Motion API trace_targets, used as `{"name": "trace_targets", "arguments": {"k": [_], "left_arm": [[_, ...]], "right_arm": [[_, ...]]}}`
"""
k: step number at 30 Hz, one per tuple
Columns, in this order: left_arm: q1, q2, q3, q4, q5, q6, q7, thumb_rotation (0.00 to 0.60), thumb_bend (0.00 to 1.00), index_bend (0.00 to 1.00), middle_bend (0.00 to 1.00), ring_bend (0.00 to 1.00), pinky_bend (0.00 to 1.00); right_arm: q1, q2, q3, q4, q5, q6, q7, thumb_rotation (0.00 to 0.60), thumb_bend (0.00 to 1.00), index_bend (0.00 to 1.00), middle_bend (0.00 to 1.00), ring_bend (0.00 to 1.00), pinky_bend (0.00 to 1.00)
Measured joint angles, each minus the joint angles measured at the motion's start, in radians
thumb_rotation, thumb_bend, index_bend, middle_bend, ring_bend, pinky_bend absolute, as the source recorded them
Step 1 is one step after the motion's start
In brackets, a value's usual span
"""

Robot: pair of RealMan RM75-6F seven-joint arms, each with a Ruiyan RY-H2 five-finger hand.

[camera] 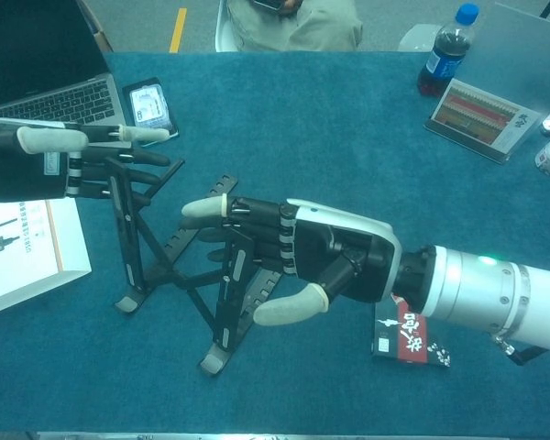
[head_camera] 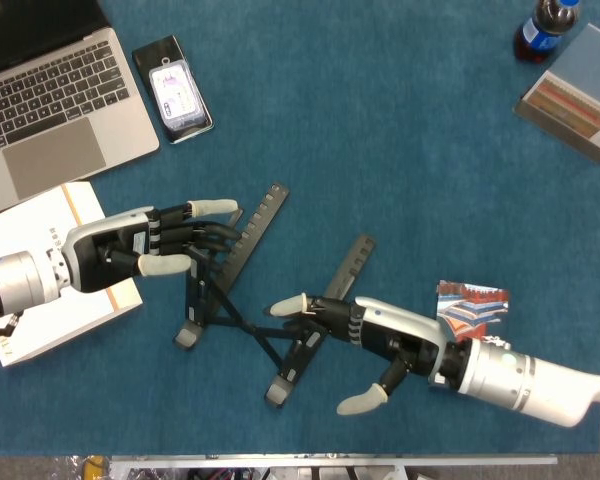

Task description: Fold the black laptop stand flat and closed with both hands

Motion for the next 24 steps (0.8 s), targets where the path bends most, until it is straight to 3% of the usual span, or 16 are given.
{"name": "trace_targets", "arguments": {"k": [24], "left_arm": [[-0.023,-0.071,0.037,0.047,-0.040,-0.024,-0.010,0.488,0.25,0.05,0.17,0.14,0.18]], "right_arm": [[0.010,-0.011,0.003,0.013,0.007,0.000,0.013,0.600,0.07,0.13,0.08,0.00,0.05]]}}
